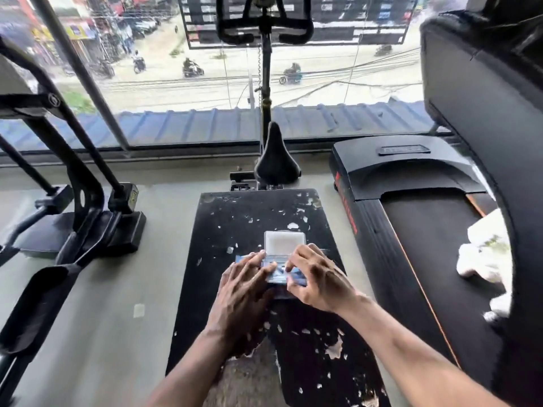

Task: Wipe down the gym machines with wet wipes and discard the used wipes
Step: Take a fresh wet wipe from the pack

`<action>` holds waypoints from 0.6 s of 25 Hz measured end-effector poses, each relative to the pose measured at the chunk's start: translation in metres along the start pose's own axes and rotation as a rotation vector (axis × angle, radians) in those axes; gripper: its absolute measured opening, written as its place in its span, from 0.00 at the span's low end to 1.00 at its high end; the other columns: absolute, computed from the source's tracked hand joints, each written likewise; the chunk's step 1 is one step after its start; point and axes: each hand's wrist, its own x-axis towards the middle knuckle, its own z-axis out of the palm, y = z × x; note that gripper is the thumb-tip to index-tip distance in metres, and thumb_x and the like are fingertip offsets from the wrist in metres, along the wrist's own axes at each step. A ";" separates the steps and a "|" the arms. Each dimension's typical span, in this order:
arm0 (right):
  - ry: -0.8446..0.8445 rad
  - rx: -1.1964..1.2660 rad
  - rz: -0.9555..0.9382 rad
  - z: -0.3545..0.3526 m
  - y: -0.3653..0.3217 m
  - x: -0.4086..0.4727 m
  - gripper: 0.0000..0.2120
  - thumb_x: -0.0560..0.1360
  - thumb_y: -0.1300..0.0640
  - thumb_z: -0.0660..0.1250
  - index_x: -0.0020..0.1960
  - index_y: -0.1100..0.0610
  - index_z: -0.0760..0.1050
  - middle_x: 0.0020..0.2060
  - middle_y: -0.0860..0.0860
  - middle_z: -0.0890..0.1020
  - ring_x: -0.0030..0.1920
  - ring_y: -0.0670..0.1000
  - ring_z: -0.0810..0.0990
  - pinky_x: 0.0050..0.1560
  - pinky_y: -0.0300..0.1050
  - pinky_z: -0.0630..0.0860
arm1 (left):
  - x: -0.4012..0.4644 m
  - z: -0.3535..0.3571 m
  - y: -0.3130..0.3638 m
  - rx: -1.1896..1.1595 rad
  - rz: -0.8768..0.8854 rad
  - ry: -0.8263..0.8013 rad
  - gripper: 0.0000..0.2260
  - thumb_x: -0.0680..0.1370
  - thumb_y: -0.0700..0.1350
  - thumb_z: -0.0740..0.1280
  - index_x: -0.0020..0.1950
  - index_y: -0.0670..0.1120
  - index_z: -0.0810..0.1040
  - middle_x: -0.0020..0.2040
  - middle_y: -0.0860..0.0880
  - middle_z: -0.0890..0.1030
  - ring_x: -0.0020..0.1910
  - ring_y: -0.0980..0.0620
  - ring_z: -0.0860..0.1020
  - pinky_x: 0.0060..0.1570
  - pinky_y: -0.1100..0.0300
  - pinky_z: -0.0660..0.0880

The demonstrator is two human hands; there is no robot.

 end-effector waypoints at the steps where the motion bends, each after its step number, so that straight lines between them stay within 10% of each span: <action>1: 0.045 0.028 0.036 0.000 0.004 0.001 0.06 0.75 0.50 0.68 0.46 0.52 0.74 0.47 0.46 0.75 0.49 0.49 0.72 0.52 0.48 0.77 | 0.000 0.001 0.000 0.006 0.005 0.003 0.23 0.82 0.67 0.56 0.72 0.58 0.73 0.77 0.51 0.71 0.77 0.49 0.67 0.73 0.46 0.66; 8: -0.012 0.136 0.035 0.003 -0.006 0.000 0.22 0.77 0.53 0.70 0.69 0.47 0.69 0.53 0.41 0.79 0.54 0.47 0.74 0.61 0.38 0.70 | -0.002 -0.003 0.005 0.019 0.000 0.011 0.22 0.80 0.62 0.64 0.72 0.58 0.75 0.77 0.51 0.72 0.76 0.49 0.68 0.73 0.49 0.64; 15: -0.024 0.072 0.142 -0.011 0.017 -0.006 0.06 0.78 0.50 0.72 0.53 0.50 0.83 0.45 0.42 0.81 0.47 0.45 0.73 0.50 0.43 0.75 | -0.002 -0.002 0.004 0.037 0.013 0.018 0.23 0.79 0.63 0.64 0.72 0.57 0.76 0.78 0.52 0.71 0.77 0.49 0.68 0.73 0.49 0.65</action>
